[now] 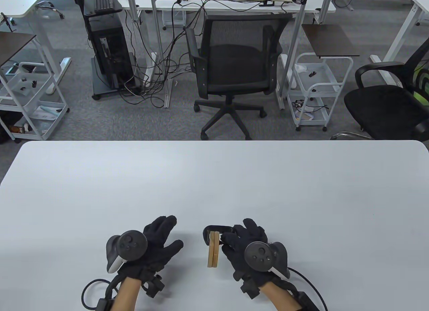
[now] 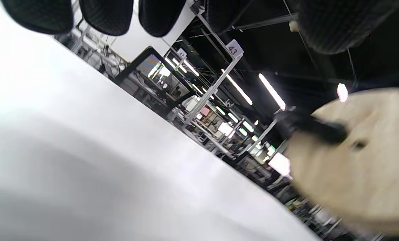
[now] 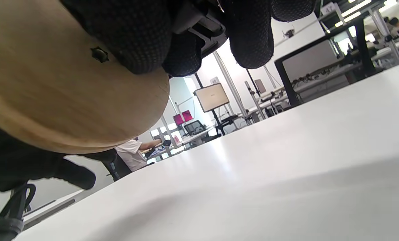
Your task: Screw the clamp shut
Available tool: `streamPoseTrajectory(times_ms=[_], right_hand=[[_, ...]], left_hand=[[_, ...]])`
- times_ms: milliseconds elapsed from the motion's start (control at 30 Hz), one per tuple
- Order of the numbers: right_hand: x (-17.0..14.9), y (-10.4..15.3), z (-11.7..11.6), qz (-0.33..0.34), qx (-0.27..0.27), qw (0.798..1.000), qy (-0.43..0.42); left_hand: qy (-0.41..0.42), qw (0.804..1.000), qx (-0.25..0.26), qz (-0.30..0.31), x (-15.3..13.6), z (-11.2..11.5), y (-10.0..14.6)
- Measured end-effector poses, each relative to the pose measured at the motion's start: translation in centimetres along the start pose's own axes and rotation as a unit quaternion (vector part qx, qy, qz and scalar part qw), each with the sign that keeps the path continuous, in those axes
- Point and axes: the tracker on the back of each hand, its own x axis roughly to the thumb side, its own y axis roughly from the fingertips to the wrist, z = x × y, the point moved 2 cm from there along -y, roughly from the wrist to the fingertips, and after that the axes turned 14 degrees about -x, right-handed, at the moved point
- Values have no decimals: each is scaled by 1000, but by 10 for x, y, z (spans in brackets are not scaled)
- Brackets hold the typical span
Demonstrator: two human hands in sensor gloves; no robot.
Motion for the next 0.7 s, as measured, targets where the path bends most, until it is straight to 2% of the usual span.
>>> streamPoseTrajectory(times_ms=[33, 133, 467, 700], right_hand=[[-2, -3, -2, -9, 6, 1000, -6], [-8, -11, -14, -40, 23, 999, -18], [-27, -21, -66, -72, 107, 991, 39], [-32, -23, -78, -105, 152, 982, 41]], left_hand=[[-37, 999, -28, -8, 0, 1, 1], [-118, 992, -37, -29, 0, -1, 3], [-117, 992, -42, -26, 7, -1, 6], [-105, 993, -47, -32, 6, -2, 7]])
